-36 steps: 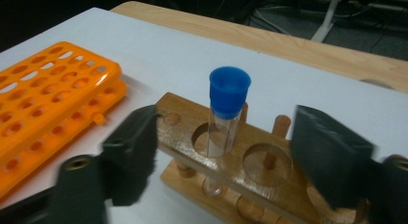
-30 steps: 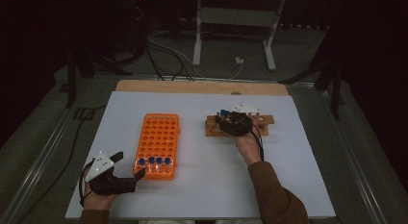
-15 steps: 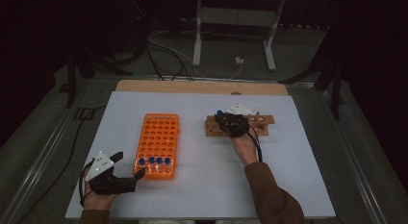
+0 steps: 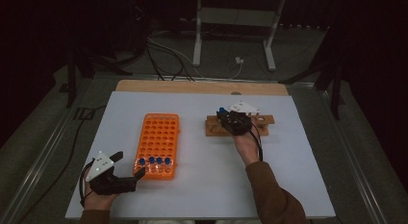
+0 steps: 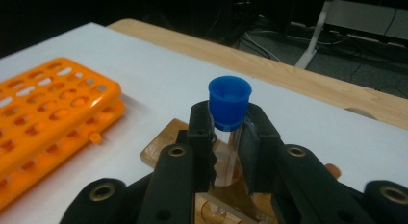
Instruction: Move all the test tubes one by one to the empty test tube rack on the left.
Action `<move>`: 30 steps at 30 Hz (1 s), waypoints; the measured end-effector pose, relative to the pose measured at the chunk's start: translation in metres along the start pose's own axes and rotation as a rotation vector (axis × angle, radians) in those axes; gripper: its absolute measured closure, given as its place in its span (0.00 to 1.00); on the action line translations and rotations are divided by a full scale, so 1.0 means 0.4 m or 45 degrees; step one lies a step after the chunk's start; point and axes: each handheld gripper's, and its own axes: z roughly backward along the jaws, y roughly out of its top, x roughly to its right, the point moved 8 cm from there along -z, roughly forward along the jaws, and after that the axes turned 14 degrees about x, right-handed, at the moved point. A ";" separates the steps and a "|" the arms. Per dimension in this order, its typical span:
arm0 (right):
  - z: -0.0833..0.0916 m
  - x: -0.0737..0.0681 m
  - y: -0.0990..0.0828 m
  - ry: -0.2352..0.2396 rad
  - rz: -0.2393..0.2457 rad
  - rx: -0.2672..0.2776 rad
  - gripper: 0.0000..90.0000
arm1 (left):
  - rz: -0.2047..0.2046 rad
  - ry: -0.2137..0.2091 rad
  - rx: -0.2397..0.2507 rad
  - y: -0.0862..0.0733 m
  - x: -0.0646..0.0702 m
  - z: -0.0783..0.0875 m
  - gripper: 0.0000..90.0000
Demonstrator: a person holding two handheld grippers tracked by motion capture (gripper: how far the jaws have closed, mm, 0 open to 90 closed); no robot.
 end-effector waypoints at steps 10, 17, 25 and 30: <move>0.019 0.000 0.056 0.006 -0.001 0.045 0.86 | 0.005 0.011 0.000 0.000 -0.002 -0.001 0.01; 0.036 -0.016 0.106 0.019 0.034 0.083 0.86 | 0.016 0.024 0.008 0.001 -0.007 0.001 0.01; 0.057 -0.036 0.157 0.055 0.039 0.135 0.86 | 0.017 0.056 0.013 0.008 -0.018 0.005 0.01; 0.056 -0.048 0.160 0.087 0.010 0.132 0.86 | 0.013 0.063 0.015 0.010 -0.020 0.005 0.01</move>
